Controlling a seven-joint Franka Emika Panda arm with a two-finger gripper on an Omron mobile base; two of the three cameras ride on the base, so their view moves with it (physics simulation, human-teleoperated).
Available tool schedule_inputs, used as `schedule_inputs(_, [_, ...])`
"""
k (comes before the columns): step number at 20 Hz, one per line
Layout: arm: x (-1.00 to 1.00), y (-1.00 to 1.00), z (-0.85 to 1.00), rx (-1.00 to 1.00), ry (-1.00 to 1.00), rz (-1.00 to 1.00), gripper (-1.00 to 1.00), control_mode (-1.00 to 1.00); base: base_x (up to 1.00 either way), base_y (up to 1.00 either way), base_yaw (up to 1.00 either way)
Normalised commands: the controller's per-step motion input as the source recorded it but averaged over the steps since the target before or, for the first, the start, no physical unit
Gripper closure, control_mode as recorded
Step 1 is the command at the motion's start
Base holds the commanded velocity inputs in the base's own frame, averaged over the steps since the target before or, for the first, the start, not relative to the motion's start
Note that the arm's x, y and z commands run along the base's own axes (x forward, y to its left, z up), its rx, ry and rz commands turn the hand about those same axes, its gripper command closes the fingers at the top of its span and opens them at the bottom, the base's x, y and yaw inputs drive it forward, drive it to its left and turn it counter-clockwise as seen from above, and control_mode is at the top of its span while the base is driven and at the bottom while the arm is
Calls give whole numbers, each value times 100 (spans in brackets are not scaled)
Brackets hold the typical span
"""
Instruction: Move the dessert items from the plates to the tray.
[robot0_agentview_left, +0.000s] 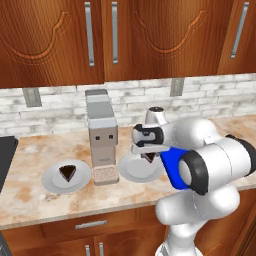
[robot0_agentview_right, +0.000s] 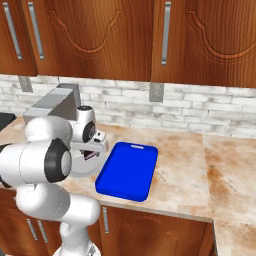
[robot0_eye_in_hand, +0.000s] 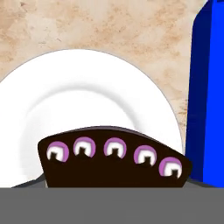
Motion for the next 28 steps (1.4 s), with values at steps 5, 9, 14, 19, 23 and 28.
schedule_inputs(5, [-14, -60, 38, 0, 1, 0, 100, -100, 0, 0, 0])
schedule_inputs(9, [-33, -64, 14, 0, 4, 0, 100, -100, 0, 0, 0])
schedule_inputs(14, [-44, -64, 0, 0, 10, 0, 100, -100, 0, 0, 0])
schedule_inputs(19, [-30, -60, -7, 0, 10, 0, 100, -100, 0, 0, 0])
schedule_inputs(23, [-7, -44, -21, 0, 7, 1, 100, -100, 0, 0, 0])
schedule_inputs(28, [-3, -31, -23, 0, 9, 1, 100, -100, 0, 0, 0])
